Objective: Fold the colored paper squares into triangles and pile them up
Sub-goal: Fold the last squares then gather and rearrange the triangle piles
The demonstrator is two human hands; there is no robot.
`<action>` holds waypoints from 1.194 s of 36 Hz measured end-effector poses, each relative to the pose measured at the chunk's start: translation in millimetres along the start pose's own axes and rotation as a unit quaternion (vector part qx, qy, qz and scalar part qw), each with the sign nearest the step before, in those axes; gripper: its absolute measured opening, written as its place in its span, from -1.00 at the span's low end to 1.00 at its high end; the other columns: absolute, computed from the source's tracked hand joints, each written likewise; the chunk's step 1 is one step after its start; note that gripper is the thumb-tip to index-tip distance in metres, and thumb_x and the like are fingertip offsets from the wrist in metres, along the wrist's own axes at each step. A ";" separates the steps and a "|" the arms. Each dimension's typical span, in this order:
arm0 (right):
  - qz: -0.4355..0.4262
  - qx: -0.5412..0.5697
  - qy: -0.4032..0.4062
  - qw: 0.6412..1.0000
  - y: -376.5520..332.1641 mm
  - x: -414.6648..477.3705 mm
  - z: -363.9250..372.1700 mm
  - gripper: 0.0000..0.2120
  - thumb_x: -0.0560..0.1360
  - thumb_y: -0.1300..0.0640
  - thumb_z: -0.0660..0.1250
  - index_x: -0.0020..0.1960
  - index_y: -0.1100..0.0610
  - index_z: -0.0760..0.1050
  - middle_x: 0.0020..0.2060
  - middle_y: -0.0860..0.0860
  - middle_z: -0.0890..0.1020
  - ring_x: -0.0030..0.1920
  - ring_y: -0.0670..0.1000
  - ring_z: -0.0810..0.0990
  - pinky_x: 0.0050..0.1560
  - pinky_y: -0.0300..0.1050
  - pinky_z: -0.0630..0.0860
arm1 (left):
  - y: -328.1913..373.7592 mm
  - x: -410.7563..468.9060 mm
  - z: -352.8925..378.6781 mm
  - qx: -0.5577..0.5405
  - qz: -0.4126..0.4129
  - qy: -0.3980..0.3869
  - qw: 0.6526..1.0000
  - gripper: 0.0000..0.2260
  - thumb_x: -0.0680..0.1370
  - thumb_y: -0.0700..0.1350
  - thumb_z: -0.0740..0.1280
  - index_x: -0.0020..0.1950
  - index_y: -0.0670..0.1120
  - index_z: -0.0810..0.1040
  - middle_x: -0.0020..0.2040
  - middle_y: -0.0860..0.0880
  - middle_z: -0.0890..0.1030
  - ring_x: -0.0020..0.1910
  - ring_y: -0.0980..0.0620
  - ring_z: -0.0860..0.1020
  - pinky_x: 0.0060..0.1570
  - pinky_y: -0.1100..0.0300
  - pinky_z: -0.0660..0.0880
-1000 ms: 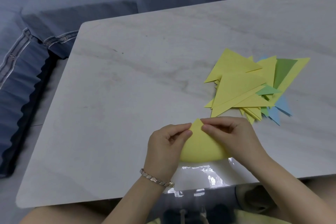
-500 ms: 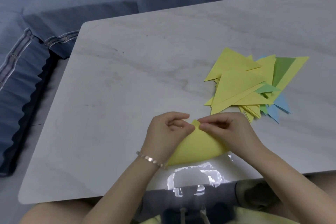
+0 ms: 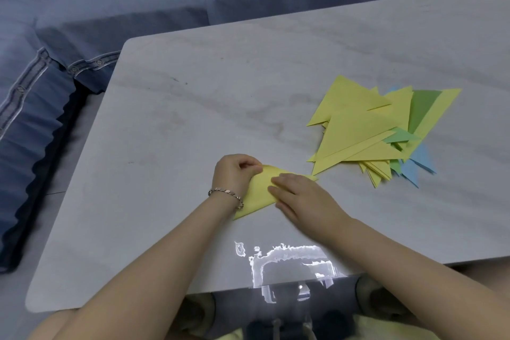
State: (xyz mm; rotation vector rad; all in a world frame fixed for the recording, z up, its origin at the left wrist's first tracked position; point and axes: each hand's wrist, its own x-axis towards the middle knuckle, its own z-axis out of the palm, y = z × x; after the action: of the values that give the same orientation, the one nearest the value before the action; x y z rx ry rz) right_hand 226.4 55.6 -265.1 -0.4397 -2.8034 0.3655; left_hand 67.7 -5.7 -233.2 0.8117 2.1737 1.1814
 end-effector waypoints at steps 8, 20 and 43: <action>-0.054 0.026 0.063 0.996 -4.0 -14.6 8.9 -0.72 0.51 0.11 0.18 0.03 0.19 0.61 -0.02 0.09 0.62 0.08 0.06 0.43 0.15 -0.14 0.31 | -9.1 3.5 1.2 -0.018 -0.004 0.001 1.000 -0.93 0.39 -0.28 0.43 -0.27 -0.15 0.63 -0.39 0.14 0.55 -0.47 0.35 0.46 -0.37 0.53 0.32; -0.085 0.045 0.043 0.994 -37.5 -4.5 26.4 -0.78 0.49 0.07 0.22 0.01 0.08 0.61 -0.09 0.05 0.58 -0.07 0.12 0.50 0.08 -0.09 0.33 | -11.1 7.4 -1.9 -0.031 -0.009 -0.018 0.999 -0.89 0.38 -0.31 0.43 -0.29 -0.12 0.61 -0.43 0.13 0.54 -0.52 0.32 0.44 -0.38 0.50 0.35; -0.096 0.005 0.009 0.995 -64.3 -4.3 35.2 -0.67 0.47 0.00 0.10 0.07 0.08 0.56 -0.04 -0.06 0.59 -0.02 -0.01 0.41 0.12 -0.17 0.29 | -12.3 8.4 -2.1 -0.015 -0.003 -0.023 1.000 -0.89 0.39 -0.30 0.43 -0.29 -0.11 0.62 -0.37 0.09 0.57 -0.45 0.32 0.47 -0.32 0.52 0.39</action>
State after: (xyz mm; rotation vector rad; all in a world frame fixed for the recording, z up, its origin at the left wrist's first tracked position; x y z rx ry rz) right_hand 202.7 -12.2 -280.3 -0.1682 -2.7946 0.3305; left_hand 57.4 -6.2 -244.2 0.8106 2.1147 1.1785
